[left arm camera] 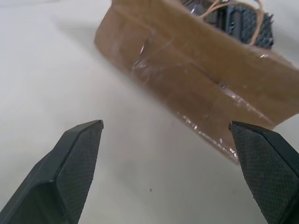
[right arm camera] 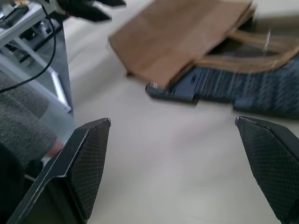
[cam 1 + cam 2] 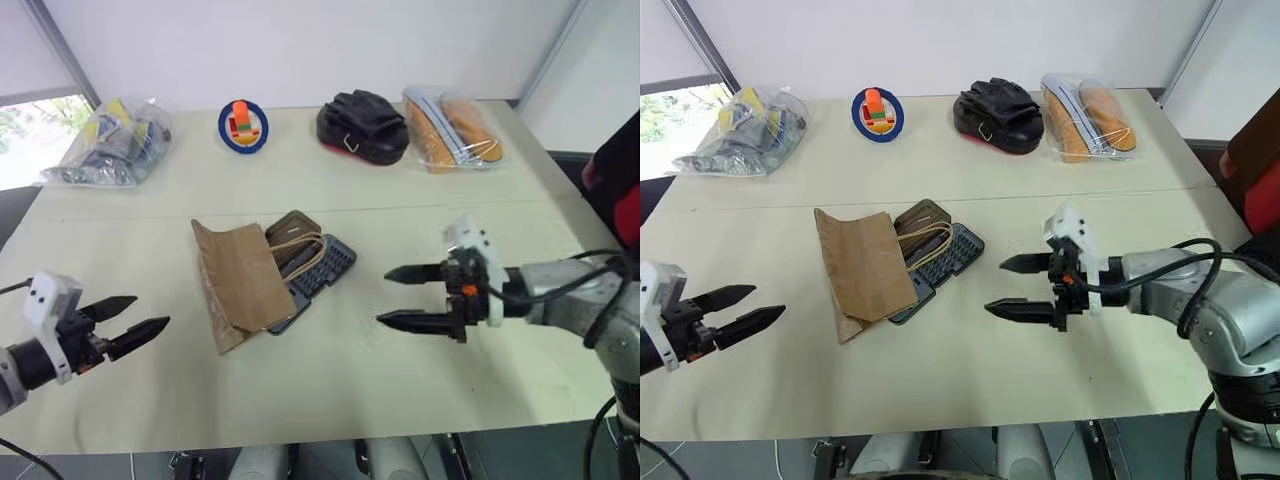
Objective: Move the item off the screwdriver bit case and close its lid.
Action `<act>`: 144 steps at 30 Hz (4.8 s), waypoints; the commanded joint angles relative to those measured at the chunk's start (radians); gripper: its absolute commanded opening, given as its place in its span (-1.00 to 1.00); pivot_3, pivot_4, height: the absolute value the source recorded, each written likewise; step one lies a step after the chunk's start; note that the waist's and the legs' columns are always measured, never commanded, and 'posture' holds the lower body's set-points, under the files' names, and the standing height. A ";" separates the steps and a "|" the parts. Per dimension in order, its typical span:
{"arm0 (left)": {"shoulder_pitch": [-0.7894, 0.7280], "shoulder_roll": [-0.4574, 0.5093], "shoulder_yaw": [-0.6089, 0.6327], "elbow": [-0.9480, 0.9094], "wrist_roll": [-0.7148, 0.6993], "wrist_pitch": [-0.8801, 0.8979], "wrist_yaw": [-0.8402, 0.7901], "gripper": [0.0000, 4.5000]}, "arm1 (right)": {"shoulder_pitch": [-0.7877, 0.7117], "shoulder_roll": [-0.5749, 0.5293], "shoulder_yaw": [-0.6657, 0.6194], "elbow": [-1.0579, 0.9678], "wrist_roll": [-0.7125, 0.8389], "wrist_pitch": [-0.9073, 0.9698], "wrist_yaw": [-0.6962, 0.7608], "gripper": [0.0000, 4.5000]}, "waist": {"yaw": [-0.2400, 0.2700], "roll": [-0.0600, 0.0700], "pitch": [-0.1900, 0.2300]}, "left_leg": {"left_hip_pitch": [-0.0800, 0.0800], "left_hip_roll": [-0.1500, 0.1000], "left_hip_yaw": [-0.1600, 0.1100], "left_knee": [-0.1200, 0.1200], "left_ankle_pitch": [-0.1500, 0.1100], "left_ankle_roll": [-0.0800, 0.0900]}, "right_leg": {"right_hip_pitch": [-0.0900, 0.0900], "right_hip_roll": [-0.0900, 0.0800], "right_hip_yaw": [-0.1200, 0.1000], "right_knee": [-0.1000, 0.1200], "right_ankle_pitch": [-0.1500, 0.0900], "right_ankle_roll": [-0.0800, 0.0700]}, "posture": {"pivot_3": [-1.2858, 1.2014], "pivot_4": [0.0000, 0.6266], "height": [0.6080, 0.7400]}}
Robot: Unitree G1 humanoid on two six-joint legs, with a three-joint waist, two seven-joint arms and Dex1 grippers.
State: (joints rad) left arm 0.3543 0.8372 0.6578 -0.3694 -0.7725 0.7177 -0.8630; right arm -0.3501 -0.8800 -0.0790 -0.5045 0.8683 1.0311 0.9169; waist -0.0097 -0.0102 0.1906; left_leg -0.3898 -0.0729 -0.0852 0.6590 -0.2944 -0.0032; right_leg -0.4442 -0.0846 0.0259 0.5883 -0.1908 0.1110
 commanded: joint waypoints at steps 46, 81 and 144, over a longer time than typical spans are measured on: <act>-0.469 -0.287 -0.157 -0.236 -0.302 0.388 0.908 1.00 | -0.020 0.126 0.135 0.058 -0.222 -0.193 -0.034 0.98 | -0.001 -0.001 -0.002 | 0.001 -0.001 -0.001 0.005 0.001 -0.002 | 0.000 0.003 0.000 0.009 0.001 0.000 | 0.03 -0.52 1.00; -0.676 -0.097 -0.032 0.014 -0.087 0.292 0.936 -0.99 | -0.056 0.088 0.105 0.004 -0.154 -0.183 -0.035 1.00 | 0.007 -0.001 -0.003 | 0.003 -0.001 0.001 0.005 0.006 -0.010 | 0.000 0.004 0.001 0.010 0.001 -0.001 | 0.03 -0.52 1.00; -1.117 -0.150 -0.865 1.109 0.647 -0.511 -0.222 1.00 | -0.058 0.176 0.041 -0.043 -0.119 -0.119 -0.196 1.00 | 0.006 -0.006 -0.006 | 0.002 -0.002 0.000 0.008 0.003 -0.003 | 0.001 0.003 -0.001 0.012 0.003 -0.002 | 0.03 -0.52 1.00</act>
State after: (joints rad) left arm -0.7529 0.7030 -0.1948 0.6773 -0.1683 0.2378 -1.0791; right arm -0.4016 -0.7098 -0.0019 -0.5077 0.7318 0.9128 0.7328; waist -0.0041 -0.0157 0.1847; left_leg -0.3876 -0.0749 -0.0857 0.6672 -0.2916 -0.0065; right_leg -0.4428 -0.0813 0.0251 0.6004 -0.1874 0.1095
